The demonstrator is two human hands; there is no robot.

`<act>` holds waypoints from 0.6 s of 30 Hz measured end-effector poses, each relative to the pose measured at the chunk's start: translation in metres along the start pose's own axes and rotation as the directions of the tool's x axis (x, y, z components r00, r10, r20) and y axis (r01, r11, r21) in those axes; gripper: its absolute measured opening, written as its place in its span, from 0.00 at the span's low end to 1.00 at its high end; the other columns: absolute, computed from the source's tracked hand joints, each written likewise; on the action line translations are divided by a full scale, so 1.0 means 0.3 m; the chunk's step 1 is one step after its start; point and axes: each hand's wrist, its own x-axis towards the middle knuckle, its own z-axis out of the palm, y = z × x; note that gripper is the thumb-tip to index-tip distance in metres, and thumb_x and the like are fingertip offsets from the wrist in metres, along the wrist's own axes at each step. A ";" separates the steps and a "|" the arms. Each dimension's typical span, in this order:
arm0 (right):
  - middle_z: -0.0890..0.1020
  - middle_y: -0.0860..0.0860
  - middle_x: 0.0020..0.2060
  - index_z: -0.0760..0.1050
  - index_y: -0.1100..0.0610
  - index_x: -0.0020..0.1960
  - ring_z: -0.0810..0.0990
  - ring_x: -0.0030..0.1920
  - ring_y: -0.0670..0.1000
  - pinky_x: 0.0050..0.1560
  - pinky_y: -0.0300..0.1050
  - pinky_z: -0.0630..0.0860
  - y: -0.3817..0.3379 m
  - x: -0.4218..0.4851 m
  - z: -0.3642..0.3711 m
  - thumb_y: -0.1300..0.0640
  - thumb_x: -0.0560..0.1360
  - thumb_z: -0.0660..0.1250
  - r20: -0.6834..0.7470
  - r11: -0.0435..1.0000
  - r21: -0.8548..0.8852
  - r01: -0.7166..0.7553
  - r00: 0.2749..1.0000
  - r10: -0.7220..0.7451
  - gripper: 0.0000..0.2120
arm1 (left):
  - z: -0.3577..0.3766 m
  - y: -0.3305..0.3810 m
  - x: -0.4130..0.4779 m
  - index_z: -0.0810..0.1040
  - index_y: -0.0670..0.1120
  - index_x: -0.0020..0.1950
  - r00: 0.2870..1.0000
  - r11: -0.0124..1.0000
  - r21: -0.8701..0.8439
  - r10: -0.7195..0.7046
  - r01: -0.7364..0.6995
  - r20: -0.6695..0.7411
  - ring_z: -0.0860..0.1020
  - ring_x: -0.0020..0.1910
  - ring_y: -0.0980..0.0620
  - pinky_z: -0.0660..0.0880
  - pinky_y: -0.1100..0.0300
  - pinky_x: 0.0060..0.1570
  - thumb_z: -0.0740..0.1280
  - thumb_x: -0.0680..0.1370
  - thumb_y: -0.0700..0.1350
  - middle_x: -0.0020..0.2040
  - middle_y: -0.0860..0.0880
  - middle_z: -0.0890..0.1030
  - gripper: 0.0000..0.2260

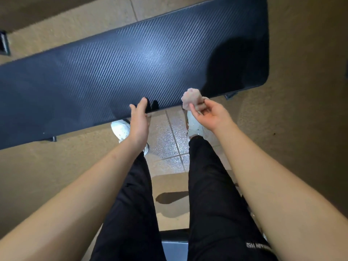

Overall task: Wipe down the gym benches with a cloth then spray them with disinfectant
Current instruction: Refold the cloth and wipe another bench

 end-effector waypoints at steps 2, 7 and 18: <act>0.80 0.60 0.51 0.75 0.64 0.47 0.78 0.52 0.61 0.63 0.55 0.76 -0.074 -0.018 -0.029 0.64 0.83 0.60 0.014 1.000 0.005 0.025 1.000 -0.025 0.08 | 0.042 -0.015 0.004 0.45 0.52 0.85 1.000 0.999 0.030 0.018 -0.017 -0.017 0.61 0.80 0.51 0.56 0.47 0.80 0.64 0.77 0.62 0.83 0.60 0.52 0.43; 0.80 0.59 0.51 0.76 0.62 0.47 0.79 0.51 0.59 0.61 0.54 0.77 -0.233 -0.047 -0.094 0.62 0.83 0.62 0.006 0.995 0.054 0.080 0.997 -0.080 0.08 | 0.088 -0.028 -0.001 0.60 0.52 0.83 0.998 0.969 0.242 0.056 -0.048 -0.027 0.50 0.83 0.52 0.57 0.54 0.73 0.63 0.76 0.59 0.84 0.53 0.34 0.36; 0.78 0.61 0.60 0.74 0.64 0.67 0.80 0.59 0.61 0.60 0.63 0.78 -0.443 -0.128 -0.169 0.46 0.82 0.63 -0.032 0.969 0.207 0.132 0.991 -0.129 0.24 | 0.286 0.012 -0.059 0.60 0.53 0.83 0.964 0.714 0.695 0.236 -0.089 -0.119 0.56 0.80 0.37 0.58 0.41 0.76 0.63 0.79 0.55 0.85 0.47 0.51 0.32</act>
